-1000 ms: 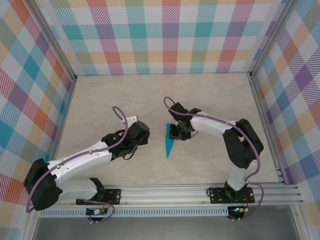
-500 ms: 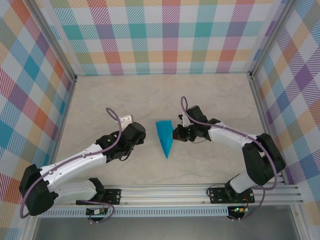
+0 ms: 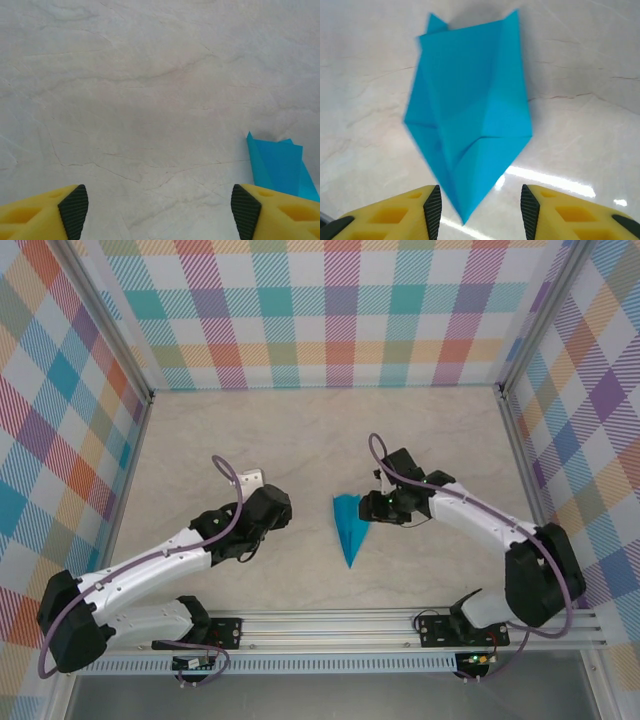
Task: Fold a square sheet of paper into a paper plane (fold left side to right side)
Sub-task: Move the paper plane to the center of the table, then pick up the paper plane at the center of the table.
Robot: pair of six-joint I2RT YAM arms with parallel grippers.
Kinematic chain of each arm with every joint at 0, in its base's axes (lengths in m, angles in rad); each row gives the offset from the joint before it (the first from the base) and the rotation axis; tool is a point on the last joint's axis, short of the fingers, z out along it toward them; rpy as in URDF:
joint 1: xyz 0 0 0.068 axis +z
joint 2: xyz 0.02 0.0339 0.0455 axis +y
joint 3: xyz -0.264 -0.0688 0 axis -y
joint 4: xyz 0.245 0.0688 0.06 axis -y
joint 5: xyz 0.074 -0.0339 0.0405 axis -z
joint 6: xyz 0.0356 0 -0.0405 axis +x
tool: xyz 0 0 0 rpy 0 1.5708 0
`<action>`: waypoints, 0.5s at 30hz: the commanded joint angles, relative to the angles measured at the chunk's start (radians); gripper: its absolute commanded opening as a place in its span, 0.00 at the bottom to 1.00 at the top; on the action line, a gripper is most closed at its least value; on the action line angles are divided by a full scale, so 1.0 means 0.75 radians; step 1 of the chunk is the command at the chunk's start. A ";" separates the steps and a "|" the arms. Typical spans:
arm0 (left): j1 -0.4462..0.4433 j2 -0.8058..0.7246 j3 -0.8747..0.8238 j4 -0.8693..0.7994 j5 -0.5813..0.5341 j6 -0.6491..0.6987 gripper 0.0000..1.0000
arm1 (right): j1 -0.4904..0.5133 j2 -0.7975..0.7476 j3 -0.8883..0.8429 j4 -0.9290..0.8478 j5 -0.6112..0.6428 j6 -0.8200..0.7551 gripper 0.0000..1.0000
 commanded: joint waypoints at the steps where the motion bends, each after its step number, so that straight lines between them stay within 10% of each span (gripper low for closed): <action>1: 0.007 -0.056 -0.009 0.051 -0.040 0.006 0.93 | 0.116 0.019 0.019 -0.192 0.108 0.093 0.51; 15: 0.006 -0.204 -0.114 0.195 0.133 0.224 1.00 | 0.334 0.361 0.181 -0.170 0.214 0.189 0.54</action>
